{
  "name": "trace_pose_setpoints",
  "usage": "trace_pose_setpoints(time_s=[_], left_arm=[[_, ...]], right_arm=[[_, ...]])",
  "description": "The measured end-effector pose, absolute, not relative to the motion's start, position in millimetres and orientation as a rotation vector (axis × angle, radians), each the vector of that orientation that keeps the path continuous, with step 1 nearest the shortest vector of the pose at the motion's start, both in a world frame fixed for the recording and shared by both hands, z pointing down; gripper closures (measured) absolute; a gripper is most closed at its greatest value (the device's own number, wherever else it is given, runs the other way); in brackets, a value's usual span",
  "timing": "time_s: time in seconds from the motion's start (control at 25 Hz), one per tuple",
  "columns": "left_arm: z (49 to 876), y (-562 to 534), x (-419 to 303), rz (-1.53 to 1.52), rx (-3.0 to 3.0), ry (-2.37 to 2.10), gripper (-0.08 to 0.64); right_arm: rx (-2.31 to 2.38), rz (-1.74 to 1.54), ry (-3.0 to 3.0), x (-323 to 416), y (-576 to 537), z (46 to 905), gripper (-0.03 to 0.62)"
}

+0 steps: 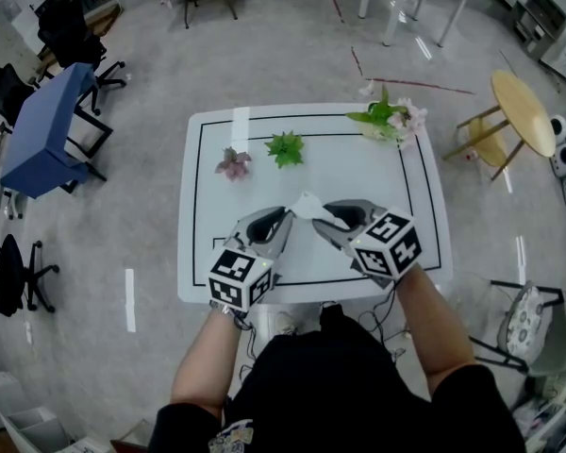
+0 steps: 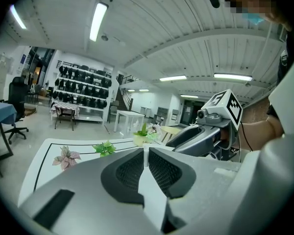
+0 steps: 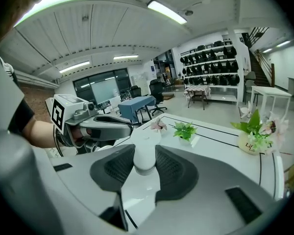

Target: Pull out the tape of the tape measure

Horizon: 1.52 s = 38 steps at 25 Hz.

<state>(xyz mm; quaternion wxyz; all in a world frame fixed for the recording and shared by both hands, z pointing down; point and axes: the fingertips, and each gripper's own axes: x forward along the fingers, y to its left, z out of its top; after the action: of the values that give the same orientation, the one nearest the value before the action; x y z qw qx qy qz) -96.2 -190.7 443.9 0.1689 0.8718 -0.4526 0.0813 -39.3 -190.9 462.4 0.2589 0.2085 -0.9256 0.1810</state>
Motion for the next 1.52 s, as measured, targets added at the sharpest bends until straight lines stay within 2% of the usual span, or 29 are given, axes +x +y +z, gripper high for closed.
trace_pose_setpoints(time_s=[1.52], left_arm=[[451.6, -196.5, -129.2, 0.282, 2.289, -1.466, 0.526]], right_arm=[[1.026, 0.492, -2.274, 60.8, -215.3, 483.0, 0.460]])
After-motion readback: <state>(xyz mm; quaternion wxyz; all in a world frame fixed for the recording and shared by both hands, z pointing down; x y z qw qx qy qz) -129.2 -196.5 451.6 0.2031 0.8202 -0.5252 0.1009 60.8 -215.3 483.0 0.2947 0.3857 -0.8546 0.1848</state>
